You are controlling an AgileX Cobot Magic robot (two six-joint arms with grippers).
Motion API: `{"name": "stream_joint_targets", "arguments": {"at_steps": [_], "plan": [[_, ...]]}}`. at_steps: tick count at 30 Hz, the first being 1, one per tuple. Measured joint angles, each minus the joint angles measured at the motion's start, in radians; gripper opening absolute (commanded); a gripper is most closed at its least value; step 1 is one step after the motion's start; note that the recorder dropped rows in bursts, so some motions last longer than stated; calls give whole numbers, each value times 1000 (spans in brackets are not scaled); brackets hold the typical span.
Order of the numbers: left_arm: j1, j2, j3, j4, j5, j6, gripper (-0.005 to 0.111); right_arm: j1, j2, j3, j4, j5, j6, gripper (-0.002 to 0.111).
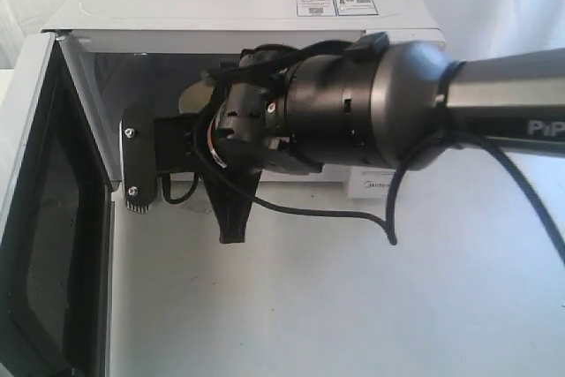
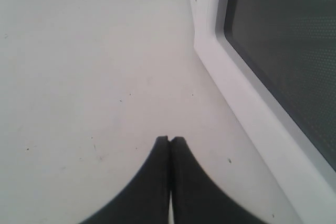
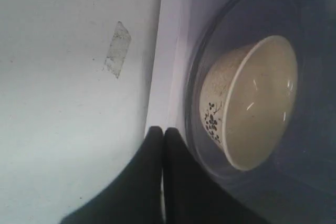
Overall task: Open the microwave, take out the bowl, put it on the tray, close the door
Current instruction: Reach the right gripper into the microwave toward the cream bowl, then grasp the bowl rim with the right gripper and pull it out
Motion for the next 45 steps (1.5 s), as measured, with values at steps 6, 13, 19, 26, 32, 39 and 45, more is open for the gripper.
{"name": "stream_joint_targets", "arguments": {"at_steps": [6, 13, 19, 26, 32, 39, 45], "plan": [[0, 0, 0, 0, 0, 0, 0, 0, 74, -2, -118, -51, 66, 35], [0, 0, 0, 0, 0, 0, 0, 0, 79, -2, -279, -73, 247, 64], [0, 0, 0, 0, 0, 0, 0, 0, 83, -2, -525, -89, 512, 60], [0, 0, 0, 0, 0, 0, 0, -38, 169, -39, -627, -95, 668, 60], [0, 0, 0, 0, 0, 0, 0, -54, 203, -73, -640, -90, 689, 58], [0, 0, 0, 0, 0, 0, 0, -68, 217, -103, -659, -90, 725, 58], [0, 0, 0, 0, 0, 0, 0, -88, 254, -110, -663, -90, 771, 58]]}}
